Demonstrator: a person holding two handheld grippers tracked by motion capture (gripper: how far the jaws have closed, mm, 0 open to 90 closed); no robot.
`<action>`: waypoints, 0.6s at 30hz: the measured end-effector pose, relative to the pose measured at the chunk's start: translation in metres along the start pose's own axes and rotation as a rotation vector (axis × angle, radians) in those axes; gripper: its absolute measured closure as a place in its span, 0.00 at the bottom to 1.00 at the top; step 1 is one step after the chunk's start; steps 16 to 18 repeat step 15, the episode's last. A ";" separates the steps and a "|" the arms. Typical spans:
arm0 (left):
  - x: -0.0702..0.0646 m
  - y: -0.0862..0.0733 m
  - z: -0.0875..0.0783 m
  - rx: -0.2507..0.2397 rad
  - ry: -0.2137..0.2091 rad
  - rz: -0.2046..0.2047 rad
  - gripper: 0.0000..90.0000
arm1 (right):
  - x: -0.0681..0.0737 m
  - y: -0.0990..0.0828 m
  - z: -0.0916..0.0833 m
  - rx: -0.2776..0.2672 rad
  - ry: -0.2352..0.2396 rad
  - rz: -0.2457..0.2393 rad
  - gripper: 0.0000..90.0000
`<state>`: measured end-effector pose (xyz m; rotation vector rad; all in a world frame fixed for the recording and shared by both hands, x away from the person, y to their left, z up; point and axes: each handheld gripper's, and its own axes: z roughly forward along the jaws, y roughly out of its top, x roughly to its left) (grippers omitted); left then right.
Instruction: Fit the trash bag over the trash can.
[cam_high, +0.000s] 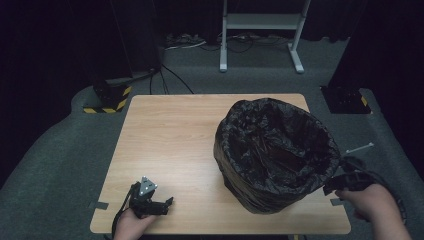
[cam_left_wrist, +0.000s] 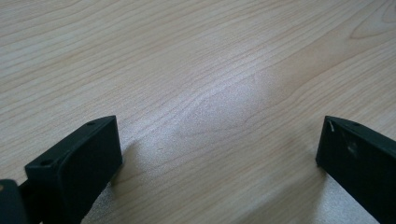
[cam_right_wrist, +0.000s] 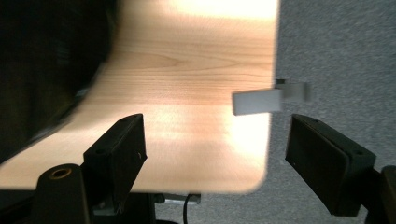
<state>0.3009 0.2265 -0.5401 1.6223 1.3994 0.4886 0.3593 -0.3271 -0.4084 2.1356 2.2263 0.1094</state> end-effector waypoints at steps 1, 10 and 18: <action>0.000 0.000 0.000 0.003 0.000 0.006 0.00 | 0.002 -0.001 0.015 0.009 0.005 0.003 0.22; 0.000 0.000 0.000 -0.003 0.000 0.003 0.00 | 0.011 -0.010 0.070 0.051 -0.013 -0.010 0.21; 0.000 0.000 0.000 -0.008 0.000 -0.002 0.00 | 0.011 -0.012 0.075 0.038 -0.021 -0.013 0.20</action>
